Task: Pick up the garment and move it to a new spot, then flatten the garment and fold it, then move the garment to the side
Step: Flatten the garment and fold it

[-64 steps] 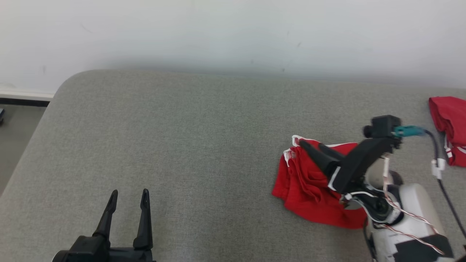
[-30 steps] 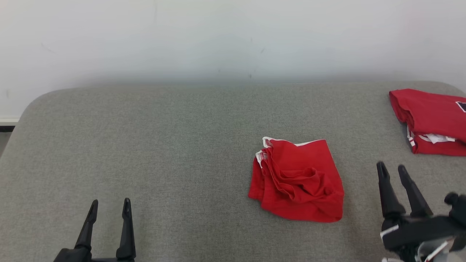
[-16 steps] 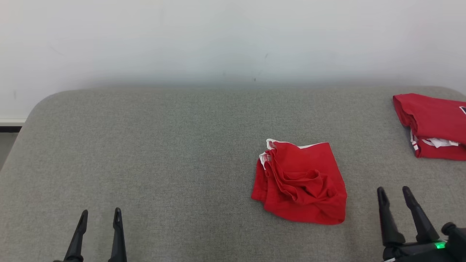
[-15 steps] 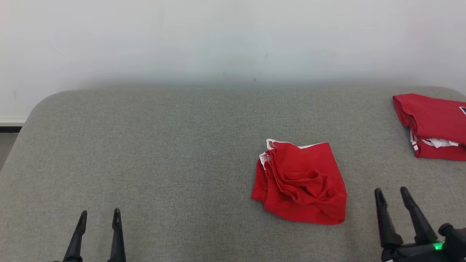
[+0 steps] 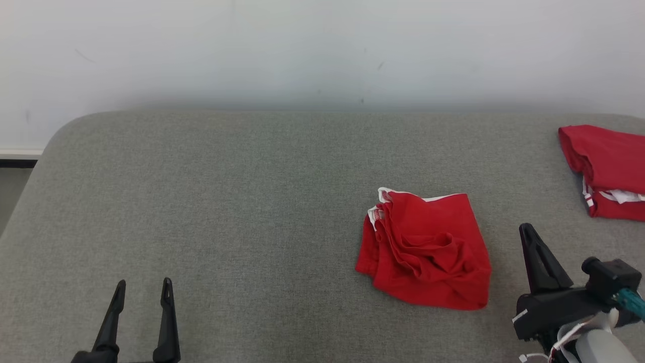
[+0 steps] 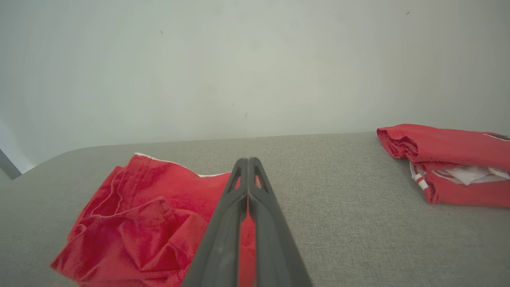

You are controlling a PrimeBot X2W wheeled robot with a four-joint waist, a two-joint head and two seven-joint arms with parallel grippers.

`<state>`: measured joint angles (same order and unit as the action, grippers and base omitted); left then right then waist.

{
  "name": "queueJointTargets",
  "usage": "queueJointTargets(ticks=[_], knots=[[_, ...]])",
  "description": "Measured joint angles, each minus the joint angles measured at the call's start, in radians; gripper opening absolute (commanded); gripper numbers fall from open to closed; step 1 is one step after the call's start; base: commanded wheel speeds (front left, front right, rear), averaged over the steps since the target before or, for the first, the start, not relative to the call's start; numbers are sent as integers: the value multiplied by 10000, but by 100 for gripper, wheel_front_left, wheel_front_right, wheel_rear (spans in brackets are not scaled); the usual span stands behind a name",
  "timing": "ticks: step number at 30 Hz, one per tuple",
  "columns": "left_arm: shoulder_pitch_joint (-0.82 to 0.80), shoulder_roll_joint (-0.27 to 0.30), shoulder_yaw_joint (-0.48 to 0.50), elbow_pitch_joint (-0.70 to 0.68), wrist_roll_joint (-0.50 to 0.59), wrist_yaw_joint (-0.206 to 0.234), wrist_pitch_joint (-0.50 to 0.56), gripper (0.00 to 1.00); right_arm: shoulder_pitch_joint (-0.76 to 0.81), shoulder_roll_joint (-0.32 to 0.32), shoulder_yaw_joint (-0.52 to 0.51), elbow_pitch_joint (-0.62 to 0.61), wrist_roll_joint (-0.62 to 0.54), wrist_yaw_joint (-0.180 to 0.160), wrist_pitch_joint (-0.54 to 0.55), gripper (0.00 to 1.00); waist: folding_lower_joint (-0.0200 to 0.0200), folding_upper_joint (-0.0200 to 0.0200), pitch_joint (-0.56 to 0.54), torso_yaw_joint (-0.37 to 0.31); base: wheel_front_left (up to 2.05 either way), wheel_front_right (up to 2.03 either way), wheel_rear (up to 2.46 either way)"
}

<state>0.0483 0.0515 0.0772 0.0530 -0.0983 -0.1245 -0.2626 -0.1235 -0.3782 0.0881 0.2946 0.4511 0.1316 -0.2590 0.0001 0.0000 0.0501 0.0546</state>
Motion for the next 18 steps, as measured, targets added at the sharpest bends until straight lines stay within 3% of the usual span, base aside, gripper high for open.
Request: queueJointTargets(ticks=[13, 18], knots=[[-426, -2, -234, 2, -13, -6, 0, 100, -2764, -642, 2410, 4100, 418, 0, -10, 0, 1, 0, 667, 575, 0, 0, 0], [-596, -2, -244, 86, -17, -36, 0, 100, -3153, -658, 3256, 4654, 736, 0, -19, 0, 1, 0, 808, 795, 0, 0, 0]])
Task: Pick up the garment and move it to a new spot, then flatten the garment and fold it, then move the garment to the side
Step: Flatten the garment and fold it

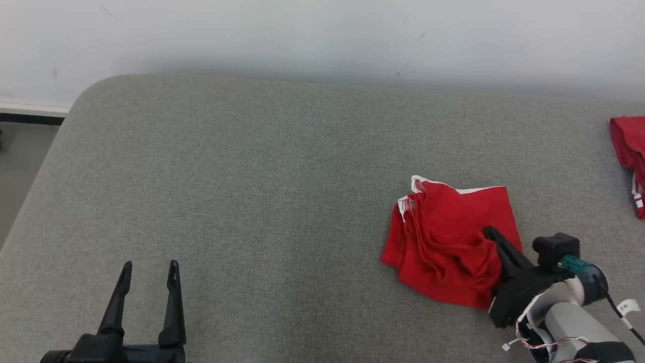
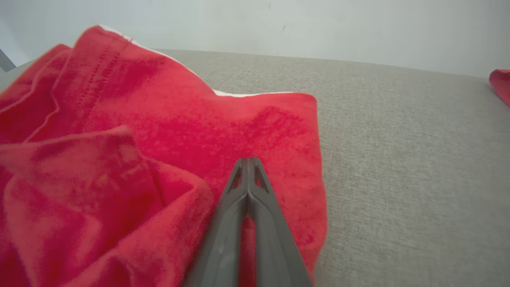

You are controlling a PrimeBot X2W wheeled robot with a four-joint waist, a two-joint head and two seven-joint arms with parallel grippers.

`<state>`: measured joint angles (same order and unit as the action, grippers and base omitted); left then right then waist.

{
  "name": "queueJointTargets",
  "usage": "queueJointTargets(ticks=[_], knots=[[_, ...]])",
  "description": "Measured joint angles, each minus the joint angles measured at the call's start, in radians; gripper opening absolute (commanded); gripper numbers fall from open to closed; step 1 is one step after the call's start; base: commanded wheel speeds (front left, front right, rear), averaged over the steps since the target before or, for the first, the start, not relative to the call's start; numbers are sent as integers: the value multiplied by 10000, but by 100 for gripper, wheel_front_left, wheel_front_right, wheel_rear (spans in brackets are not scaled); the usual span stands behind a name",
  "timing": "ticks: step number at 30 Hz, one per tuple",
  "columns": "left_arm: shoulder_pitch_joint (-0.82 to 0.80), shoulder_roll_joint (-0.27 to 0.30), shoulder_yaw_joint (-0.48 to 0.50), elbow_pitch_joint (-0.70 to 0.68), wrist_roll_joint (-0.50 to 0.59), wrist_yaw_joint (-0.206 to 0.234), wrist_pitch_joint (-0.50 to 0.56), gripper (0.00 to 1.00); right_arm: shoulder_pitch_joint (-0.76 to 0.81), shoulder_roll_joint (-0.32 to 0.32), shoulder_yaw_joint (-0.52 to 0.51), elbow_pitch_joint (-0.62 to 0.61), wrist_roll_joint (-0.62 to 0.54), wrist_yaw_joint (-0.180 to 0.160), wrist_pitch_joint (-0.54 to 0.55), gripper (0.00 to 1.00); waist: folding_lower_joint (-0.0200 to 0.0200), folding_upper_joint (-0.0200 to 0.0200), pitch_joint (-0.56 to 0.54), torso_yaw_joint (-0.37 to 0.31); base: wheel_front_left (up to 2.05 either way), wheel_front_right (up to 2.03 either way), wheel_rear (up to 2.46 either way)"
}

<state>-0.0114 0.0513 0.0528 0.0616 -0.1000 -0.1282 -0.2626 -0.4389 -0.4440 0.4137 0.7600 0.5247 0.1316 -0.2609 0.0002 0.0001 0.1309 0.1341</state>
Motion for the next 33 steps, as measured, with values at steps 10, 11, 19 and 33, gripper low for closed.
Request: queueJointTargets(ticks=[10, 11, 19, 33], knots=[[-20, 2, 79, 63, -21, -10, 0, 100, 603, 372, 746, -1306, 318, 0, -6, 0, -1, 0, -56, 62, 0, 0, 0], [-21, 0, 54, 63, -31, -10, 0, 100, 679, 431, 830, -1425, 322, 0, -6, 0, -1, -1, -56, 73, 0, 0, 0], [-63, -2, 10, 77, -69, -12, 0, 100, 1066, 1126, 802, -2050, 297, 0, -8, 0, -1, 0, -51, 134, 0, 0, 0], [-38, 0, 13, 159, -71, -12, 0, 100, 1456, 1806, -247, -2918, -79, 0, -6, 0, -2, 0, -272, 15, 0, 0, 0]])
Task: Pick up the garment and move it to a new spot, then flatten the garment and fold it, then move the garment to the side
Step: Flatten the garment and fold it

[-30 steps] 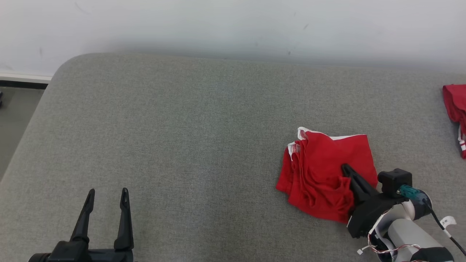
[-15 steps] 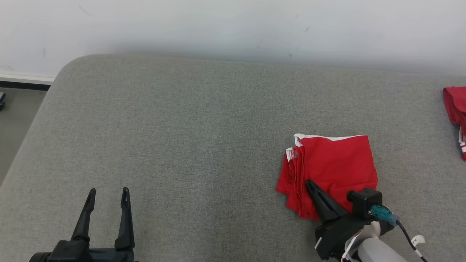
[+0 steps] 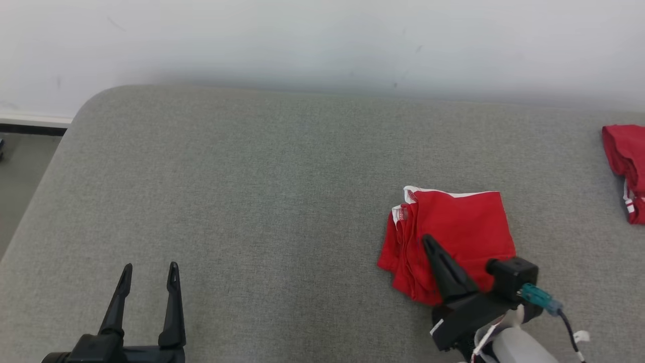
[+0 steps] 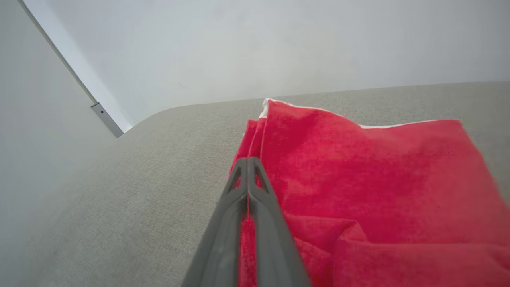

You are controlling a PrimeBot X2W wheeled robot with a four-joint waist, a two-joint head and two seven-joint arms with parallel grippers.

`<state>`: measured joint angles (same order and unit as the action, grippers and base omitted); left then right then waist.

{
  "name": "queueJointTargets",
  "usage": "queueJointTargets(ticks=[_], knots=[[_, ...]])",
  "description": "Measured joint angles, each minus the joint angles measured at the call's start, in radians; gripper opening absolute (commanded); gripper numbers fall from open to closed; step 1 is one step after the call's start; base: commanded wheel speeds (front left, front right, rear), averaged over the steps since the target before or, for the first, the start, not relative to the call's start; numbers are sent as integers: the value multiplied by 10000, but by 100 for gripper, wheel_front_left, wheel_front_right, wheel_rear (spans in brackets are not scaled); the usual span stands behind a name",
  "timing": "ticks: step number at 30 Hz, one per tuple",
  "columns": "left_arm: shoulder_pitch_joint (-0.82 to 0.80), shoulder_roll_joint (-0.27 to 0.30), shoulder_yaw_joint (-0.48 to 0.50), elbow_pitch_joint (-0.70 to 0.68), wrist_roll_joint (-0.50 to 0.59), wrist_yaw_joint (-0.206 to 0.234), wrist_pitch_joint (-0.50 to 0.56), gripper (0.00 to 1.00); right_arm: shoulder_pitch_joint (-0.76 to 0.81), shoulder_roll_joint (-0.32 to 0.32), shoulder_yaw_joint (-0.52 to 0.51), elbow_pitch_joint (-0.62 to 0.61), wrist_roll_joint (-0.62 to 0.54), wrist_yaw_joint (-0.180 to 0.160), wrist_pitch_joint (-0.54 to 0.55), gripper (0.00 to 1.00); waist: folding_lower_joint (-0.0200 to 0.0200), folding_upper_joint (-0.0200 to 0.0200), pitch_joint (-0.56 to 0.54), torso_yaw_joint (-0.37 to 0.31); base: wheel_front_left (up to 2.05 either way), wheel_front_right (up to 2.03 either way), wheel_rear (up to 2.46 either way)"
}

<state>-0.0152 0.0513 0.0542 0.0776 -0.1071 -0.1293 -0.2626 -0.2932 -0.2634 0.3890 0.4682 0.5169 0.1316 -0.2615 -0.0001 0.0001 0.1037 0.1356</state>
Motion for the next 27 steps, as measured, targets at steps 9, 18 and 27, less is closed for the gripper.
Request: queueJointTargets(ticks=[9, 18, 27], knots=[[212, 0, 113, 38, 4, -2, 0, 100, 932, -209, -1561, -1279, -355, 0, -2, 0, 0, 0, -339, -433, 0, 0, 0], [540, 0, 113, 58, 52, -2, 0, 100, 2271, 52, -3081, -2272, -826, 0, 0, 0, -1, -1, -864, -903, 0, 0, 0], [758, -6, 40, 0, 50, -12, 0, 100, 3431, 345, -3939, -2995, -1494, 0, 0, 100, -1, -1, -1197, -1341, 0, 0, 0]])
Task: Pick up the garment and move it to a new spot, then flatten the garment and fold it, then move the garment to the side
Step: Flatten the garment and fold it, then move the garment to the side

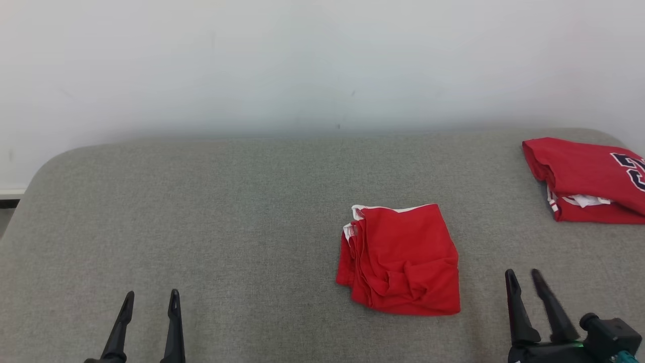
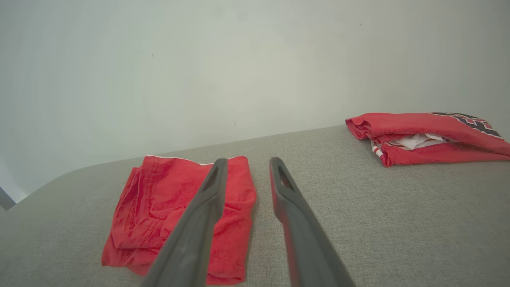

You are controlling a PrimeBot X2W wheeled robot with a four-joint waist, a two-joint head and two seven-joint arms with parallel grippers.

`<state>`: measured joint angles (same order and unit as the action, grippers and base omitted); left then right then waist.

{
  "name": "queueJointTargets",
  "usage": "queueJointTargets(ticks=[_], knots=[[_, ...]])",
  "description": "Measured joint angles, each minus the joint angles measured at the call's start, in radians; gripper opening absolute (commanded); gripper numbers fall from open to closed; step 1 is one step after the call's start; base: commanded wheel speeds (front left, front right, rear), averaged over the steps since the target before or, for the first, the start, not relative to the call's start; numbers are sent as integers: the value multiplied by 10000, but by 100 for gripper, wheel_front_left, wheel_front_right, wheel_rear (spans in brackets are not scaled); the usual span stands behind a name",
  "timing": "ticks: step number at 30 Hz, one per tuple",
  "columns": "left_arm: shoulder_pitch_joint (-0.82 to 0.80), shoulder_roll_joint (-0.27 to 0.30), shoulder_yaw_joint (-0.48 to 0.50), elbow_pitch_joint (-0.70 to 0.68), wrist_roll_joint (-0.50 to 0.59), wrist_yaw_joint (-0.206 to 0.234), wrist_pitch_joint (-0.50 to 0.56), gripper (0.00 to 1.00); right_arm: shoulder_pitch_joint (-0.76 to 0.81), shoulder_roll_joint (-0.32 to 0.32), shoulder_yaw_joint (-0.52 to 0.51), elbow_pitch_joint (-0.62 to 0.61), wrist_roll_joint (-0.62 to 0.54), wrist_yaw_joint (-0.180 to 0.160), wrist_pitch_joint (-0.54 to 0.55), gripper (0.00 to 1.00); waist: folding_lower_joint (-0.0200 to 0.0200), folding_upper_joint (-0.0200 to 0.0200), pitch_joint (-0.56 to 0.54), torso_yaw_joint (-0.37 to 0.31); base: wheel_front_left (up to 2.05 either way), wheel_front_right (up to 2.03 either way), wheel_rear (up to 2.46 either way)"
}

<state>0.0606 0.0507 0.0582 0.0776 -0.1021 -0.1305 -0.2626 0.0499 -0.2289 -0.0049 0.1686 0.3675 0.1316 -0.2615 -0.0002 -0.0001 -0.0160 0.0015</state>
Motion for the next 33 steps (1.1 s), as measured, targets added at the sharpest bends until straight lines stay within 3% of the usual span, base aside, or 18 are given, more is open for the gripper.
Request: queueJointTargets(ticks=[18, 33], knots=[[256, 182, 27, 111, 176, 0, 0, 100, 941, 525, -606, -947, -635, 0, -4, 100, 2, 0, -359, 103, 0, 0, 0], [393, 282, -54, 142, 376, 46, 0, 100, 1043, 610, -395, -932, -1045, 0, 35, 100, 1, 0, -362, 247, 0, 0, 0]])
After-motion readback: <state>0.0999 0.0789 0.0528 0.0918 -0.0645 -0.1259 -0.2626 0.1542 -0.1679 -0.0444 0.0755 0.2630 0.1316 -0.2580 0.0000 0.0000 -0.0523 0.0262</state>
